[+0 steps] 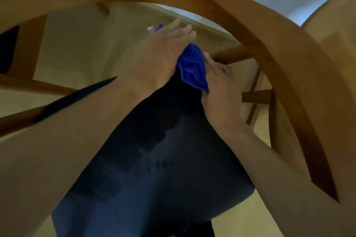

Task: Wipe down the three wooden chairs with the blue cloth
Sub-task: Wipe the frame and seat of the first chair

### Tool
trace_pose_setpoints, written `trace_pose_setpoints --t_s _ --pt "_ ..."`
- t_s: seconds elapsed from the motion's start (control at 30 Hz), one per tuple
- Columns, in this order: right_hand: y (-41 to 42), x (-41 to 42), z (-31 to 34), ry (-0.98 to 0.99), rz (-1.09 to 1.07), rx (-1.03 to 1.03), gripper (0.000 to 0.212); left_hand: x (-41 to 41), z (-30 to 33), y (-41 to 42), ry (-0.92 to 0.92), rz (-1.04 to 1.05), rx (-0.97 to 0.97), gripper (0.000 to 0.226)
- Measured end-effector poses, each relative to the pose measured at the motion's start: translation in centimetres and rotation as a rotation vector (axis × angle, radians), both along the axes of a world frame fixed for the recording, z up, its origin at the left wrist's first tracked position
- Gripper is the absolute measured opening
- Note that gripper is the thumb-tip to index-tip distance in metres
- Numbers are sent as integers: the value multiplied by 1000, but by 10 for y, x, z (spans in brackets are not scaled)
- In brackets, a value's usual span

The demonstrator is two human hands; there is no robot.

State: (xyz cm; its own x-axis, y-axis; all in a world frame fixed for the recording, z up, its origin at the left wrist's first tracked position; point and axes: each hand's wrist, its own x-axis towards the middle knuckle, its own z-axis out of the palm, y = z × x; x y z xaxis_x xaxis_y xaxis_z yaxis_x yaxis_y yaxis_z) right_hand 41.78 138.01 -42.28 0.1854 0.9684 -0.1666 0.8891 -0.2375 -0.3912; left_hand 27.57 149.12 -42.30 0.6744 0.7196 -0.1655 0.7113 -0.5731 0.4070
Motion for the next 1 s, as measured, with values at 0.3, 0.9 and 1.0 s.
trace_pose_setpoints --t_s 0.3,0.9,1.0 --pt "-108 0 12 155 -24 -176 58 -21 4 -126 -50 -103 -151 47" --pt "-98 20 6 193 -279 -163 70 10 6 -122 -60 7 -105 62" --pt "-137 5 17 188 -204 -273 68 -9 14 -161 40 -62 -161 68"
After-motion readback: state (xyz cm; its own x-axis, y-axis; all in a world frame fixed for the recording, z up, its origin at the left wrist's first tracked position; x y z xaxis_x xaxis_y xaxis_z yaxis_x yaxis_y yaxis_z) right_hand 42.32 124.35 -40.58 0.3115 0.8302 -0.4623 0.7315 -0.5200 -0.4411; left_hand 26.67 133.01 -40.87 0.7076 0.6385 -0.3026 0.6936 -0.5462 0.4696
